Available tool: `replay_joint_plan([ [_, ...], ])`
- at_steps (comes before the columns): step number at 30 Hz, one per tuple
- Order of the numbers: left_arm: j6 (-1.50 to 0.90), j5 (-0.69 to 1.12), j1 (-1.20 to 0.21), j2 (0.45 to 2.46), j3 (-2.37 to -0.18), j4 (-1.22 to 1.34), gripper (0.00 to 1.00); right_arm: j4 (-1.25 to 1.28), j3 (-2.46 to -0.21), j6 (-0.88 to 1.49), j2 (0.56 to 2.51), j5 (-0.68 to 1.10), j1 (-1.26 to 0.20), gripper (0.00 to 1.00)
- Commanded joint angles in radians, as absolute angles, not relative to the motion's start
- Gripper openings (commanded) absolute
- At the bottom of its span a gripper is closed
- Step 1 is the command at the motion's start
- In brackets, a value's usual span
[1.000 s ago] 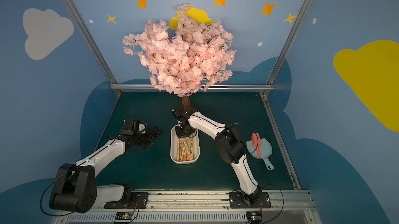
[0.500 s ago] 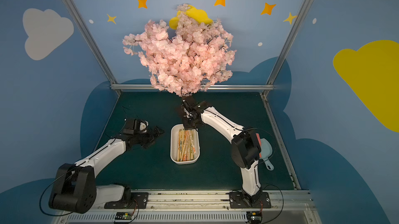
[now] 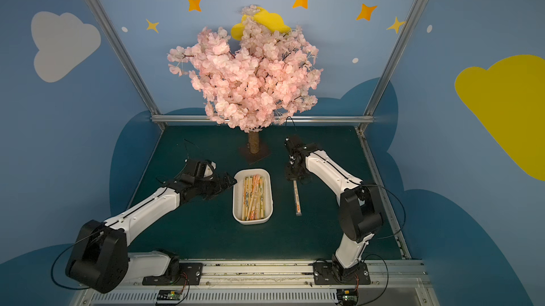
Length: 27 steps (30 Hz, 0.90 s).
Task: Take the paired disposable chopsticks out of the storage box
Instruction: Place the paired disposable chopsticks at the center of the board.
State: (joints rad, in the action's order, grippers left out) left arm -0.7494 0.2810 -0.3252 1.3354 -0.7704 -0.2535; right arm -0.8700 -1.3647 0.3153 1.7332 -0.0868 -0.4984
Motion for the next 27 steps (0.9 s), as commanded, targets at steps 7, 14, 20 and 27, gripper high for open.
replay_joint_plan([
  [7, -0.740, 0.250, -0.350, 1.376, -0.795, -0.275, 1.00, -0.752, -1.180, 0.276, 1.707, -0.163, -0.423, 0.01],
  [14, -0.733, 0.261, -0.355, 1.407, -0.810, -0.278, 1.00, -0.724, -1.128, 0.281, 1.723, -0.180, -0.380, 0.01],
  [20, -0.745, 0.264, -0.362, 1.425, -0.827, -0.276, 1.00, -0.719, -1.124, 0.266, 1.748, -0.212, -0.346, 0.03],
  [27, -0.753, 0.257, -0.371, 1.425, -0.810, -0.265, 1.00, -0.720, -1.166, 0.285, 1.777, -0.193, -0.308, 0.09],
])
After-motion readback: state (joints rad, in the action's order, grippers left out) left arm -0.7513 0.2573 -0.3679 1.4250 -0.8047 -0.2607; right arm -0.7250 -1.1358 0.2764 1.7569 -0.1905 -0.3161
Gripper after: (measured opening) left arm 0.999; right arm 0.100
